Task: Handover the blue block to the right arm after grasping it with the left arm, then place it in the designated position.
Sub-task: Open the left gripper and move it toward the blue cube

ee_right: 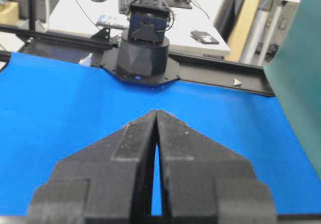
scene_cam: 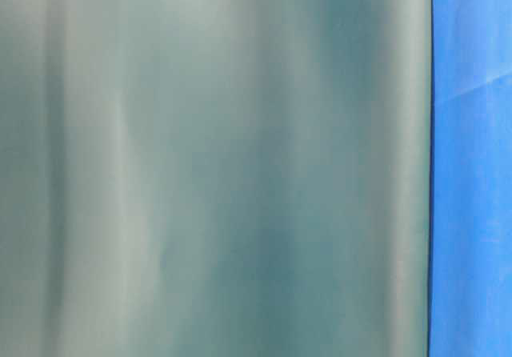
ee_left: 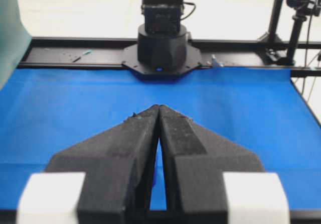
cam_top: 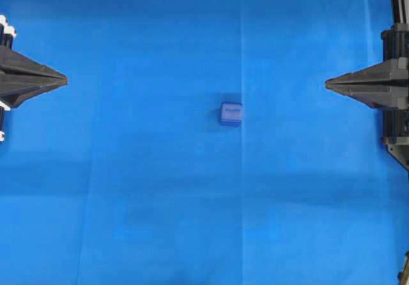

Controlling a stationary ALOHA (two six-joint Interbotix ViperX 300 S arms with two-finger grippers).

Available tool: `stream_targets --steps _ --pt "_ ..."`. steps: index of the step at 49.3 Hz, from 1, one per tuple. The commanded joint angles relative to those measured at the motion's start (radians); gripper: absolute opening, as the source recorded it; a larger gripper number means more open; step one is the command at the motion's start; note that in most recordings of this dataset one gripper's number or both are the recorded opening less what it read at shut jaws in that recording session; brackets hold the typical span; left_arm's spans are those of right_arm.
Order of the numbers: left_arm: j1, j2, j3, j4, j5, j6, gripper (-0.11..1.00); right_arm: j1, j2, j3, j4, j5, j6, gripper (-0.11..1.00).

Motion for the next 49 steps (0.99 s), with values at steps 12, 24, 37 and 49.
stream_targets --steps 12,24,37,49 --pt "-0.008 0.009 -0.011 0.005 0.011 -0.014 0.00 0.002 0.028 -0.032 0.000 0.037 -0.002 -0.02" --pt "-0.008 0.003 -0.014 0.009 -0.005 -0.005 0.00 0.000 0.023 -0.037 0.000 0.043 0.003 -0.02" --pt "-0.008 0.009 -0.012 0.008 -0.002 -0.003 0.03 0.000 0.026 -0.038 0.002 0.054 0.011 0.06" --pt "-0.008 0.009 -0.012 0.009 0.002 -0.006 0.71 -0.002 0.028 -0.046 0.006 0.074 0.011 0.70"
